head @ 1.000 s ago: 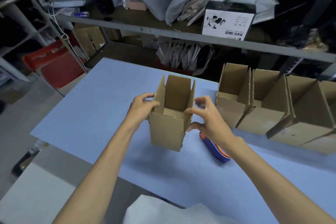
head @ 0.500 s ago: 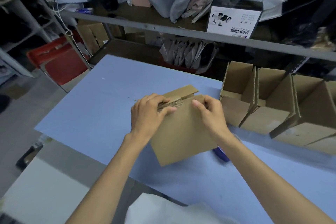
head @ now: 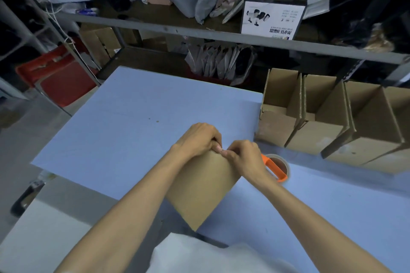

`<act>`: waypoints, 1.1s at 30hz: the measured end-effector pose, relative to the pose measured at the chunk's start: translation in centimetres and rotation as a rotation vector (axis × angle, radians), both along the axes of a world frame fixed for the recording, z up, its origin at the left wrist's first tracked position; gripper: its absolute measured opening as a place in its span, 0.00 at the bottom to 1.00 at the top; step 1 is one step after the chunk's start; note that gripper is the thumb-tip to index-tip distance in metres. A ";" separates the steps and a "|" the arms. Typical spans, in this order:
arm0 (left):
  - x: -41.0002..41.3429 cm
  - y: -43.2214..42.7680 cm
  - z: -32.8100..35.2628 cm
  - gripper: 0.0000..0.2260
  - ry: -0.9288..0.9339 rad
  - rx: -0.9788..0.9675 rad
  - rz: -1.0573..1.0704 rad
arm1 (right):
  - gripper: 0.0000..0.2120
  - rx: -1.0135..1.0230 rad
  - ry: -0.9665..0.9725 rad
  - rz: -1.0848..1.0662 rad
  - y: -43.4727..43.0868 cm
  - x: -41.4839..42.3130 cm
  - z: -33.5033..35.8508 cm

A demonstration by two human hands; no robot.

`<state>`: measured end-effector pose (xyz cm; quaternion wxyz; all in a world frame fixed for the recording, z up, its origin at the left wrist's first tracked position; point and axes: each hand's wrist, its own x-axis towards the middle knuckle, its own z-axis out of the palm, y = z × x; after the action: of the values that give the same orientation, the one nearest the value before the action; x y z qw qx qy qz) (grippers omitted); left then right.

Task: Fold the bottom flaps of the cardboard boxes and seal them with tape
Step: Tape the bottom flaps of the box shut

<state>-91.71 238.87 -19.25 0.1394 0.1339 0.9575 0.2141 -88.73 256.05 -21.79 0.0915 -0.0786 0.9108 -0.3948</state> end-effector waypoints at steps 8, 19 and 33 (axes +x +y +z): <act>-1.5 2.5 -4.4 0.13 -0.033 -0.059 0.025 | 0.08 0.077 -0.011 -0.057 1.6 1.1 -3.5; -1.0 2.5 -6.2 0.06 -0.108 0.225 0.155 | 0.11 -0.021 -0.096 -0.172 0.6 -0.1 -4.2; -0.4 3.1 -6.7 0.08 -0.081 0.391 0.191 | 0.06 -0.187 -0.235 -0.386 0.8 4.3 -5.5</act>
<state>-92.15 242.00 -25.97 0.1284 0.0584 0.8998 0.4129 -84.41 256.81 -27.32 0.1120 0.1352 0.8515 -0.4941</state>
